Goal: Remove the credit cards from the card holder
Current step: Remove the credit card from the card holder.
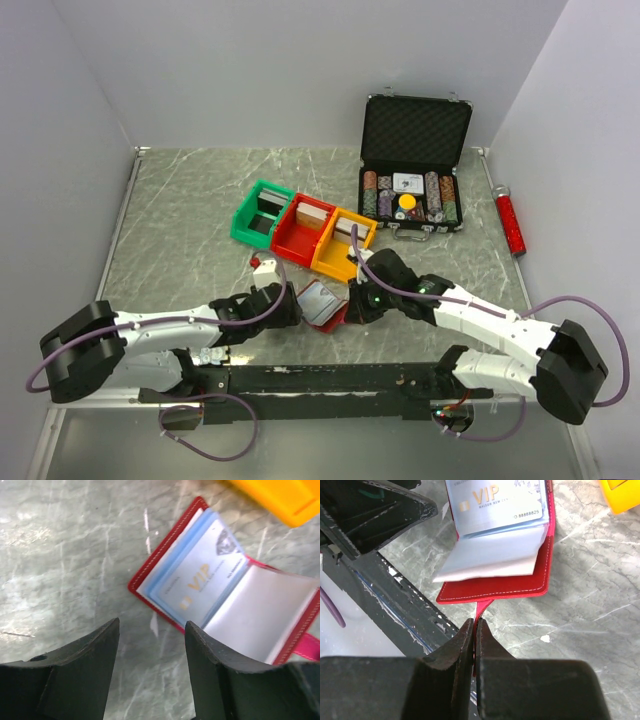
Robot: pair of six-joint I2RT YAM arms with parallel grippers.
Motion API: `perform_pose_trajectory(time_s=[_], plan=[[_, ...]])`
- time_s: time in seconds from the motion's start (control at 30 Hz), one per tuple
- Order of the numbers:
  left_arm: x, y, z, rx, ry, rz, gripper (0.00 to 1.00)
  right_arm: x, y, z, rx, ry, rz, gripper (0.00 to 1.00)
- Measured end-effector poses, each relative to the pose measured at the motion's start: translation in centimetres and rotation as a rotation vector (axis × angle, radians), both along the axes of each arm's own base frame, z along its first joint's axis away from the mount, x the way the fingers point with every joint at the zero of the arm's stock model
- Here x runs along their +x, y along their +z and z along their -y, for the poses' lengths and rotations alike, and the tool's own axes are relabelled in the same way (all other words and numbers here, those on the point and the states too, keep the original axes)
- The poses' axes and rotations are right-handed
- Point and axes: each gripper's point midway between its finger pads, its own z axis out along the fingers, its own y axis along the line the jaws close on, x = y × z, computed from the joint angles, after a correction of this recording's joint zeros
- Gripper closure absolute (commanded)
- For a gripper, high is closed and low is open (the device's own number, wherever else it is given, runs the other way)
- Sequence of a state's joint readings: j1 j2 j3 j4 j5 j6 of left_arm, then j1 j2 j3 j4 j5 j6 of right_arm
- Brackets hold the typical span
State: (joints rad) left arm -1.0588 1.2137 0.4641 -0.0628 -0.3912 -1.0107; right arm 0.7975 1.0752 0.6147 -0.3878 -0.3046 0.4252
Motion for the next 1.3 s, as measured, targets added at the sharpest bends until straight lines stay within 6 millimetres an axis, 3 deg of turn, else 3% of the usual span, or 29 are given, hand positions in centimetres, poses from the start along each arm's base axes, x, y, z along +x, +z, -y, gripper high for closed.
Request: perform_pose_trajectory(time_s=[0.23, 0.57, 0.73, 0.83, 0.93, 1.03, 1.13, 1.3], plan=[[-0.1, -0.2, 0.0, 0.018, -0.029, 0.000, 0.39, 0.1, 0.1, 0.1, 0.002, -0.004, 0.003, 1.00], [-0.1, 1.7, 2.3, -0.079, -0.127, 0.056, 0.42, -0.1, -0.8, 0.8, -0.019, -0.016, -0.011, 1.00], [-0.2, 0.9, 2.7, -0.056, -0.156, 0.049, 0.43, -0.3, -0.9, 2.0, -0.040, -0.036, 0.003, 0.59], [-0.1, 0.7, 2.9, -0.044, -0.163, 0.049, 0.43, -0.3, -0.2, 2.7, -0.041, -0.050, 0.037, 0.50], [0.1, 1.1, 3.1, -0.049, -0.168, 0.059, 0.43, -0.4, 0.7, 3.3, -0.040, -0.061, 0.064, 0.51], [0.3, 1.4, 3.3, -0.049, -0.172, 0.068, 0.44, -0.2, 1.8, 3.1, -0.025, -0.060, 0.077, 0.66], [0.4, 1.7, 3.5, -0.052, -0.176, 0.076, 0.45, 0.1, 3.0, 1.9, 0.026, -0.049, 0.078, 0.82], [0.6, 1.8, 3.6, -0.058, -0.173, 0.082, 0.48, 0.6, 2.8, -0.9, 0.085, -0.024, 0.003, 0.87]])
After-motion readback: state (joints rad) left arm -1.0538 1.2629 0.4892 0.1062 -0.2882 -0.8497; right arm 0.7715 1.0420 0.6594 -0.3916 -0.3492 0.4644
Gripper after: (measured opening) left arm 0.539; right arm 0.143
